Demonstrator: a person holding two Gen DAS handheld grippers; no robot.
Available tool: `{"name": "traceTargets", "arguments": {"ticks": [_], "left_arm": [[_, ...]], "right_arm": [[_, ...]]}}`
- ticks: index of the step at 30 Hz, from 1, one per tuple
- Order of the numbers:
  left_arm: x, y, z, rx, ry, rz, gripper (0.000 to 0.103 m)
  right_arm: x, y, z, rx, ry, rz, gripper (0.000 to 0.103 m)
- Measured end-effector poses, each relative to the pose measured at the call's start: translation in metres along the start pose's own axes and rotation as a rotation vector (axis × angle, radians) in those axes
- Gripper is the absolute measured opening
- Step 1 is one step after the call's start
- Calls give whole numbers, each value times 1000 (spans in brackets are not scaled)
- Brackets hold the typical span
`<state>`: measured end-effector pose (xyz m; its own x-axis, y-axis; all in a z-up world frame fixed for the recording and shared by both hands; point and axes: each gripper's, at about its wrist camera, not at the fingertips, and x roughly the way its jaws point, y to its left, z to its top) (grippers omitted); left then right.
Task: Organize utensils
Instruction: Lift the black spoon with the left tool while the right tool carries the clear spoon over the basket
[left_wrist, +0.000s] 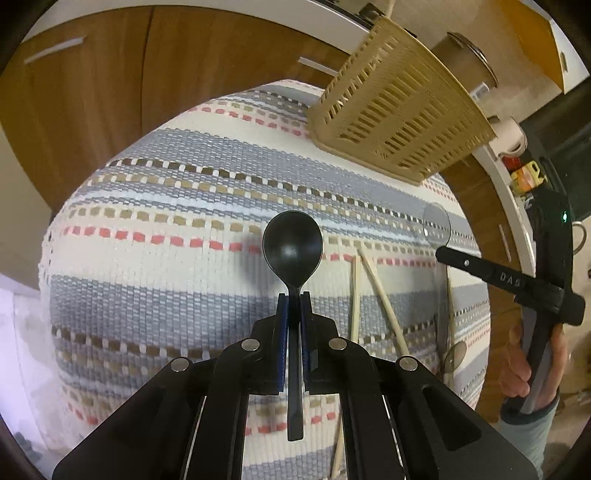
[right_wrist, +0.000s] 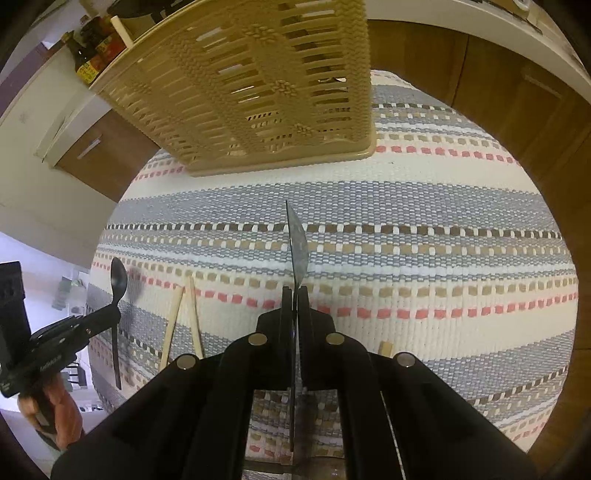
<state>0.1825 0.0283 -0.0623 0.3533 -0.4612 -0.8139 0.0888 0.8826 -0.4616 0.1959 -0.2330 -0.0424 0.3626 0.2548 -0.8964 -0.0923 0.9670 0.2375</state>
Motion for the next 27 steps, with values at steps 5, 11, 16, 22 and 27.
{"name": "traceTargets", "arguments": {"ticks": [5, 11, 16, 22, 27], "left_arm": [[-19, 7, -3, -12, -60, -57, 4], [-57, -9, -6, 21, -210, -126, 4], [-91, -35, 1, 73, -337, -166, 4], [-123, -66, 28, 122, -503, -193, 4], [-144, -88, 69, 148, -640, -195, 4]], "right_arm": [[-22, -11, -7, 5, -62, 56, 2], [-73, -19, -33, 45, -257, 214, 2], [-117, -12, -42, -3, -445, 267, 2], [-164, -4, -25, -46, -587, 297, 2], [-192, 7, 2, -79, -671, 282, 2]]}}
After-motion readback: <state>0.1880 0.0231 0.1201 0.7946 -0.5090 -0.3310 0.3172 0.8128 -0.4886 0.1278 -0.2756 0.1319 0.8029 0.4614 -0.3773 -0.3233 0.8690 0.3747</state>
